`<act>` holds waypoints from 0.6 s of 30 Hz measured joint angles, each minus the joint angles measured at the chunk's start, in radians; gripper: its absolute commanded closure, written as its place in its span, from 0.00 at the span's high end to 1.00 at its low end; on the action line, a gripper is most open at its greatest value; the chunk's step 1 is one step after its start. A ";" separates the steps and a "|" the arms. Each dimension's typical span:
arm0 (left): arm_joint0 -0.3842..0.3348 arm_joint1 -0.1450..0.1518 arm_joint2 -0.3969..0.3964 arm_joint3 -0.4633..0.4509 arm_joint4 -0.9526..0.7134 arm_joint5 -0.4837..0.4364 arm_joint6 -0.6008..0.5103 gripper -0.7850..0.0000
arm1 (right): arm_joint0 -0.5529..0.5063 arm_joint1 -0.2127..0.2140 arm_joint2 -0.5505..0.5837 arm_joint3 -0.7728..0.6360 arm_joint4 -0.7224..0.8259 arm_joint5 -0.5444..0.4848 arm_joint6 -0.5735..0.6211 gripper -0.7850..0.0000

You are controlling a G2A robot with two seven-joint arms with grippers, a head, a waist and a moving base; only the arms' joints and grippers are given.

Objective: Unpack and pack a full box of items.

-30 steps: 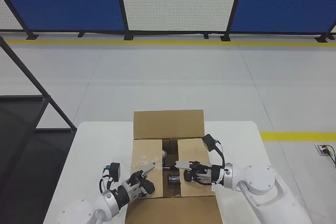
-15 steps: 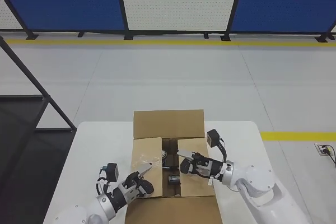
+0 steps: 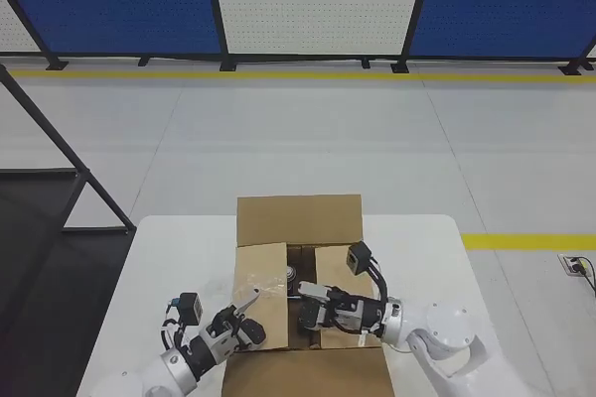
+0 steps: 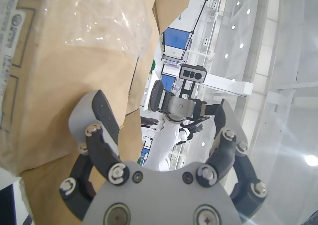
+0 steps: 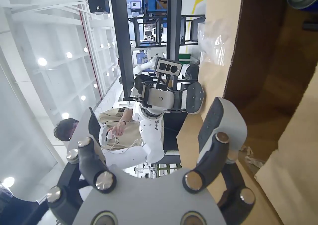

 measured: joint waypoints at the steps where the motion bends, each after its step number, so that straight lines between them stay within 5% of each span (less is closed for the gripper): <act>1: -0.001 0.000 0.003 0.002 0.000 0.000 0.002 1.00 | 0.003 -0.002 -0.008 0.005 0.003 0.004 0.000 1.00; 18: 0.022 0.005 -0.016 0.000 -0.002 -0.012 -0.004 1.00 | 0.002 -0.012 -0.044 0.007 -0.007 -0.031 -0.016 1.00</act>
